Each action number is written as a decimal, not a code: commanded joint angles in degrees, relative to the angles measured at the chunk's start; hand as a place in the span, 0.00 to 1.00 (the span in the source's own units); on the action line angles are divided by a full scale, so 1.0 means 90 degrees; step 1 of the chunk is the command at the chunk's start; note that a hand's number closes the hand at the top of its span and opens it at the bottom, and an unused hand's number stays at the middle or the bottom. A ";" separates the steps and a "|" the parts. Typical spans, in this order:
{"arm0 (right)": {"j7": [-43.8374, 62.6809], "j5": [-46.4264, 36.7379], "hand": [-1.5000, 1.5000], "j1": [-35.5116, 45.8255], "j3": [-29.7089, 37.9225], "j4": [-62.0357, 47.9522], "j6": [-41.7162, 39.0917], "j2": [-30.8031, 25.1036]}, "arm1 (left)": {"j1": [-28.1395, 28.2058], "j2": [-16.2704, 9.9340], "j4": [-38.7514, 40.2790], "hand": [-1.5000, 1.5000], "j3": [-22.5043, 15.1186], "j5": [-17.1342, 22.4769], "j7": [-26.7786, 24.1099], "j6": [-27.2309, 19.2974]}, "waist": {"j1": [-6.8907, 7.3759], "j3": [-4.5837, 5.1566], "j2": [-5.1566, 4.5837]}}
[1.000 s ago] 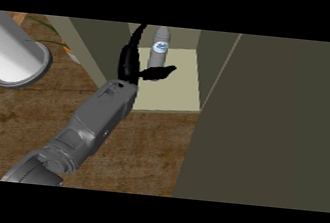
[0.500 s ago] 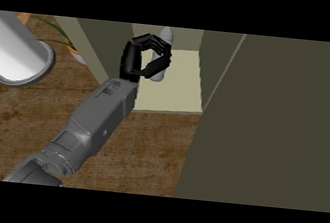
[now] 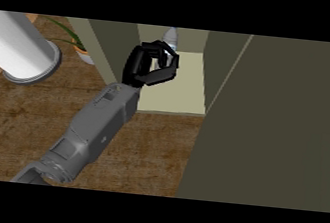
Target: Pick up the bottled water, place it into the cabinet and close the cabinet
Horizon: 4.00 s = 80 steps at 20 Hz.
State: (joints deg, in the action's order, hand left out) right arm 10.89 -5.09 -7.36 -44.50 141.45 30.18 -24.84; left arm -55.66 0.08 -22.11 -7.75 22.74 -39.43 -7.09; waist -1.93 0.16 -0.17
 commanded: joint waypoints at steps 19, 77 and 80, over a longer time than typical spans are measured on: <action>0.0608 0.0080 1.00 0.0207 -0.0371 0.0781 -0.0397 -0.0831 | 0.5271 -0.0801 -0.6275 1.00 -0.1458 0.0801 0.1299 0.0502 | 0.0593 -0.0010 0.0143; -0.0068 0.1584 1.00 0.6970 0.3657 -0.8757 -0.2484 0.2452 | 1.0676 -0.3064 -1.0497 1.00 0.1331 0.2664 0.1286 0.3156 | 0.0491 -0.0016 -0.0069; -0.0145 0.1636 1.00 0.7004 0.3751 -0.8980 -0.2357 0.2465 | 1.0590 -0.3251 -1.0446 1.00 0.1452 0.2815 0.1418 0.3244 | 0.0517 -0.0014 -0.0097</action>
State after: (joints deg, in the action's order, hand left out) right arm 9.99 11.21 55.75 -15.62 71.30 6.06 0.02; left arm 39.58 -28.74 -115.21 5.22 47.70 -27.54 21.92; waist 2.76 0.41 2.15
